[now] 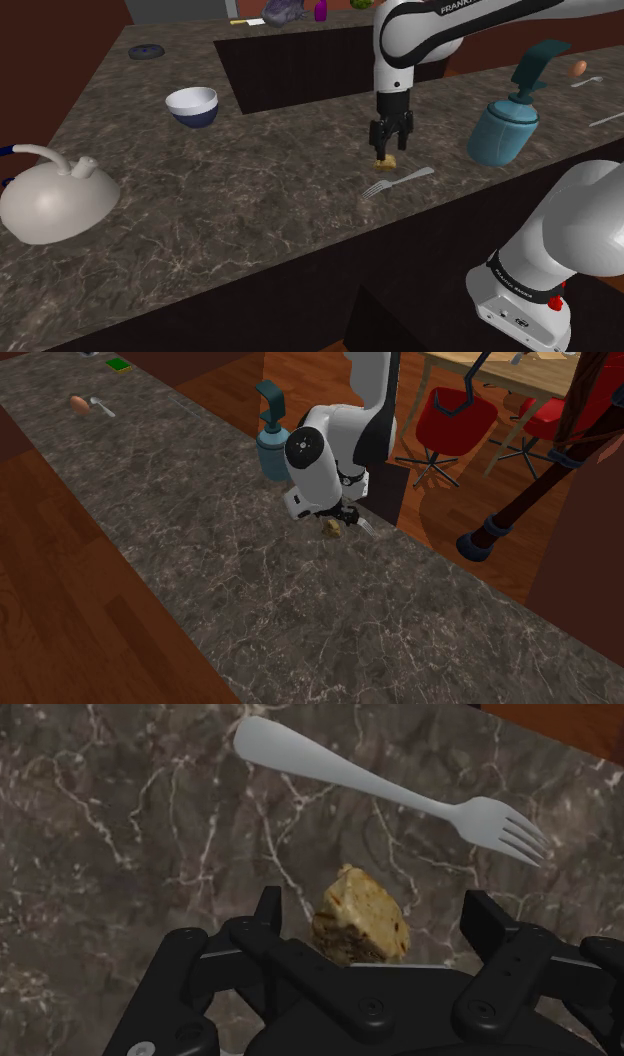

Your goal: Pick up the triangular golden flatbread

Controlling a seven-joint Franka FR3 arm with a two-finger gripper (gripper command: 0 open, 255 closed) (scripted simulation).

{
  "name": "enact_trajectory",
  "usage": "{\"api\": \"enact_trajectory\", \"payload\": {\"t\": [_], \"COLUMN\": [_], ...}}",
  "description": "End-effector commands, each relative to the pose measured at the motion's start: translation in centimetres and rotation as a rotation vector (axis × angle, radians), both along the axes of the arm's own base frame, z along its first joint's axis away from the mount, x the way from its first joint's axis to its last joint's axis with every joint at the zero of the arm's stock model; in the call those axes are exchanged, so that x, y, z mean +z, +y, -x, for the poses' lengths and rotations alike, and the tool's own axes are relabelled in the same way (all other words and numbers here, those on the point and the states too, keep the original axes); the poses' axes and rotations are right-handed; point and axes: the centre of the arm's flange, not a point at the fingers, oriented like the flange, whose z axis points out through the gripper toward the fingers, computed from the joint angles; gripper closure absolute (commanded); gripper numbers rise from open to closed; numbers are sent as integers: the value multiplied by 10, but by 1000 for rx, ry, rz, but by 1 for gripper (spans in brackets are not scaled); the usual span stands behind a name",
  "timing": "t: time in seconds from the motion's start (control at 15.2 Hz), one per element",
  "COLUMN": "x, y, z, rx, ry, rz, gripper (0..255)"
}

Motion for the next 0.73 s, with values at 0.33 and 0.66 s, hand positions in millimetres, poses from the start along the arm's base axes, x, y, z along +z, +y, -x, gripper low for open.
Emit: {"api": "enact_trajectory", "payload": {"t": [0.33,0.66], "x": [-25,-24], "y": [1,1], "z": [-1,-1], "rx": [0,0], "ry": [0,0], "rz": [0,0], "gripper": [255,255]}}
